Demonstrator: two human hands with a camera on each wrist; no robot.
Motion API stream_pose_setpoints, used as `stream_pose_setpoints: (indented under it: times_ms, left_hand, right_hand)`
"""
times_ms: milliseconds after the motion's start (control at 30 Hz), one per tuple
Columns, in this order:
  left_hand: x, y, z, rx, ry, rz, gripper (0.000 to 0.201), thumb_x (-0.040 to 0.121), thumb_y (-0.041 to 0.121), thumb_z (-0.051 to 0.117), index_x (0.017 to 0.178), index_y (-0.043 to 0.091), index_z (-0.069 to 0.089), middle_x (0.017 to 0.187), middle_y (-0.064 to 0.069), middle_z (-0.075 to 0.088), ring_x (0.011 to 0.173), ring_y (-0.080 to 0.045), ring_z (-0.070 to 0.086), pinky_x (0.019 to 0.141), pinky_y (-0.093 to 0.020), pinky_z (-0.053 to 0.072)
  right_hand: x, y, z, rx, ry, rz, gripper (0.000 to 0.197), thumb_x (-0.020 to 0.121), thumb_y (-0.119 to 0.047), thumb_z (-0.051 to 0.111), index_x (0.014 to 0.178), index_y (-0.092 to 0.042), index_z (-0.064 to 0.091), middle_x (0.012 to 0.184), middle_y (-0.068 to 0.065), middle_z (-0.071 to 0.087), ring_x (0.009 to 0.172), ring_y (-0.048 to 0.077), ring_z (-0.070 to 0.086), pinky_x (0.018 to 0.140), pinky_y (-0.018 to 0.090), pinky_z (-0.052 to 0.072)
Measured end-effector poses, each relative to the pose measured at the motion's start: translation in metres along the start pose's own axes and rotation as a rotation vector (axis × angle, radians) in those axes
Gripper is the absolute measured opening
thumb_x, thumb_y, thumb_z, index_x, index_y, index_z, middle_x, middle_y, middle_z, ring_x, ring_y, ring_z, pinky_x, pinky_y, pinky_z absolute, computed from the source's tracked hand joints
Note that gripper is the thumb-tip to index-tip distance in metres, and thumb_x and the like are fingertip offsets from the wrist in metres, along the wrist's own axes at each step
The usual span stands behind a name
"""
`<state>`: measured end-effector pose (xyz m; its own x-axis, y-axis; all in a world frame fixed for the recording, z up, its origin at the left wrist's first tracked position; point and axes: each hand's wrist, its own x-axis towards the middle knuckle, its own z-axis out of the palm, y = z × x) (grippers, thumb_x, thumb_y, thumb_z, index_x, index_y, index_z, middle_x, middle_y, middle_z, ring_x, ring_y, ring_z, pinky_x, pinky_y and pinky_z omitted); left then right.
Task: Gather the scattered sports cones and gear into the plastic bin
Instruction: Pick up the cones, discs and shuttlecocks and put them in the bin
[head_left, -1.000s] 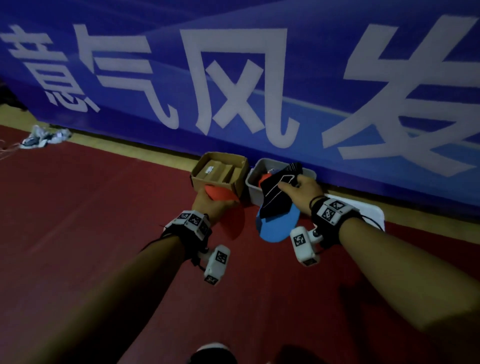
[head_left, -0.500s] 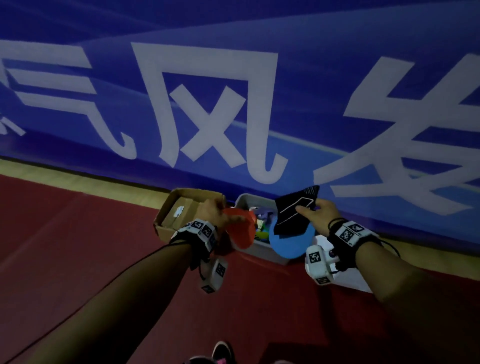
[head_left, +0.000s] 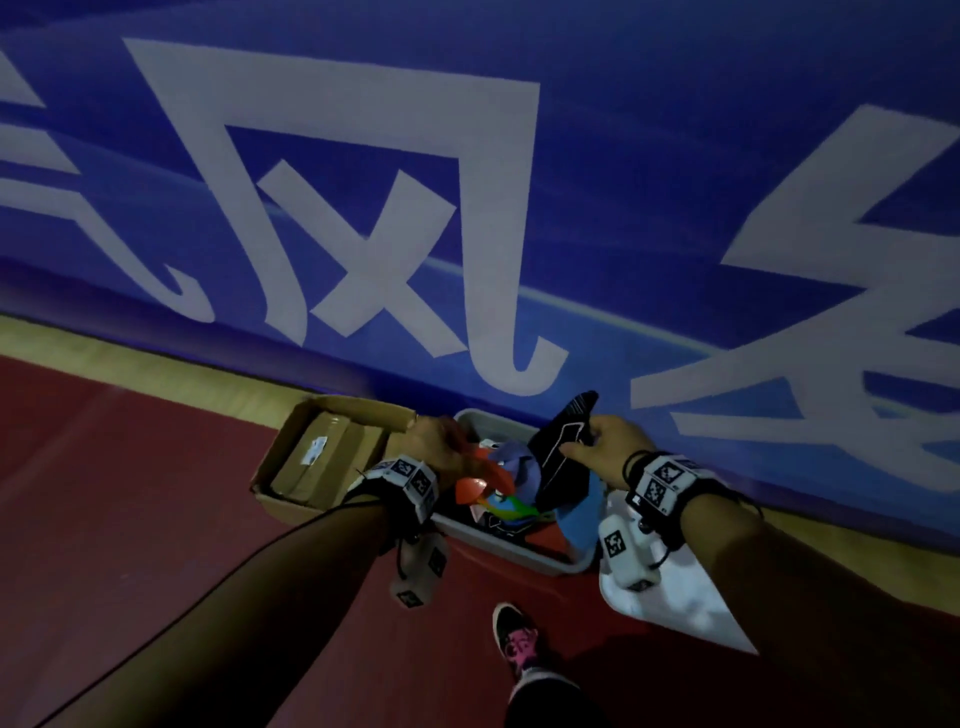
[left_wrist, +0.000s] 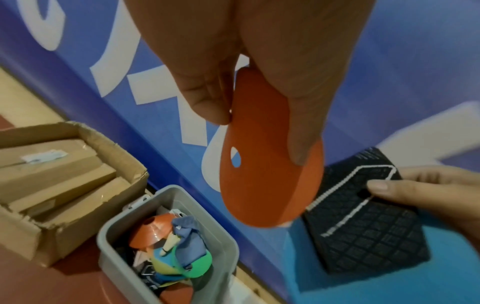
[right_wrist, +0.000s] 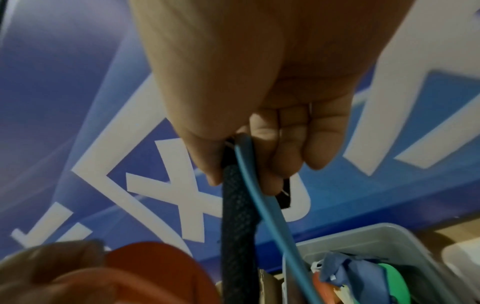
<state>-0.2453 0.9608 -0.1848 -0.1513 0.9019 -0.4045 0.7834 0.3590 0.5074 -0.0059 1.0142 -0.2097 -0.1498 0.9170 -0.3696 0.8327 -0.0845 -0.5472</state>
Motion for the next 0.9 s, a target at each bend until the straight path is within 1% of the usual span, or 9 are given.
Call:
stream_pose_setpoints:
  times_ms: [67, 100, 167, 300, 400, 500, 600, 733, 900]
  left_hand:
    - [0.036, 0.017, 0.007, 0.0, -0.051, 0.012, 0.07, 0.051, 0.08, 0.069, 0.089, 0.021, 0.075, 0.089, 0.002, 0.072, 0.079, -0.015, 0.066, 0.068, -0.027, 0.053]
    - [0.046, 0.024, 0.008, -0.017, -0.081, -0.009, 0.057, 0.059, 0.066, 0.077, 0.089, 0.017, 0.075, 0.091, -0.001, 0.073, 0.085, -0.018, 0.068, 0.073, -0.031, 0.055]
    - [0.068, 0.032, 0.012, -0.021, -0.039, -0.023, 0.032, 0.069, 0.033, 0.081, 0.094, 0.014, 0.074, 0.094, -0.003, 0.072, 0.091, -0.02, 0.067, 0.077, -0.032, 0.054]
    - [0.081, 0.027, 0.018, -0.127, -0.066, -0.103, 0.049, 0.076, 0.027, 0.078, 0.12, 0.015, 0.06, 0.11, 0.002, 0.061, 0.108, -0.022, 0.059, 0.08, -0.026, 0.045]
    - [0.074, -0.003, 0.013, -0.299, -0.022, -0.276, 0.05, 0.079, 0.027, 0.077, 0.124, 0.016, 0.058, 0.111, 0.005, 0.056, 0.106, -0.021, 0.059, 0.077, -0.027, 0.047]
    - [0.047, -0.038, 0.002, -0.464, 0.117, -0.408, 0.043, 0.081, 0.028, 0.075, 0.118, 0.014, 0.061, 0.113, -0.005, 0.065, 0.09, -0.02, 0.062, 0.075, -0.032, 0.054]
    - [-0.002, -0.075, -0.019, -0.63, 0.293, -0.53, 0.031, 0.084, 0.024, 0.073, 0.111, 0.012, 0.063, 0.102, -0.008, 0.068, 0.075, -0.017, 0.061, 0.059, -0.021, 0.047]
    - [-0.115, -0.135, -0.032, -0.899, 0.648, -0.699, 0.018, 0.087, 0.023, 0.071, 0.1, 0.013, 0.065, 0.095, -0.014, 0.069, 0.082, -0.026, 0.066, 0.069, -0.037, 0.053]
    - [-0.294, -0.2, 0.0, -1.204, 1.008, -0.819, 0.021, 0.091, 0.015, 0.065, 0.108, 0.003, 0.063, 0.097, -0.014, 0.064, 0.082, -0.026, 0.061, 0.069, -0.035, 0.043]
  right_hand:
    - [0.033, 0.002, -0.011, 0.0, -0.053, -0.017, 0.031, 0.086, -0.04, 0.068, 0.103, -0.014, 0.068, 0.099, 0.004, 0.07, 0.083, 0.02, 0.063, 0.069, 0.028, 0.049]
    - [0.047, 0.003, -0.013, 0.001, -0.087, -0.026, 0.032, 0.086, -0.04, 0.068, 0.106, -0.015, 0.068, 0.1, 0.003, 0.07, 0.085, 0.018, 0.062, 0.071, 0.026, 0.048]
    - [0.08, 0.003, -0.019, -0.017, -0.166, -0.047, 0.035, 0.086, -0.041, 0.068, 0.107, -0.013, 0.068, 0.099, 0.004, 0.067, 0.084, 0.017, 0.059, 0.071, 0.024, 0.044]
    - [0.135, -0.006, -0.018, -0.041, -0.28, -0.08, 0.019, 0.09, -0.035, 0.065, 0.097, -0.019, 0.071, 0.089, 0.0, 0.069, 0.078, 0.021, 0.063, 0.073, 0.031, 0.054]
    - [0.159, -0.026, -0.001, -0.045, -0.32, -0.112, 0.015, 0.087, -0.028, 0.067, 0.077, -0.019, 0.071, 0.074, 0.008, 0.07, 0.07, 0.028, 0.066, 0.073, 0.041, 0.059]
    - [0.156, -0.071, 0.026, 0.036, -0.374, -0.174, 0.019, 0.088, -0.015, 0.064, 0.069, -0.017, 0.066, 0.06, 0.004, 0.062, 0.052, 0.019, 0.056, 0.055, 0.031, 0.05]
    - [0.122, -0.139, 0.068, 0.197, -0.51, -0.228, 0.015, 0.092, -0.013, 0.058, 0.078, -0.014, 0.064, 0.069, 0.006, 0.062, 0.047, 0.013, 0.051, 0.045, 0.023, 0.039]
    - [0.018, -0.229, 0.143, 0.29, -0.751, -0.339, 0.014, 0.095, -0.016, 0.054, 0.083, -0.012, 0.059, 0.069, 0.006, 0.06, 0.049, 0.016, 0.048, 0.041, 0.02, 0.034]
    - [-0.157, -0.282, 0.239, 0.258, -0.971, -0.46, 0.013, 0.095, -0.013, 0.055, 0.082, -0.016, 0.053, 0.066, 0.006, 0.055, 0.046, 0.015, 0.046, 0.041, 0.016, 0.033]
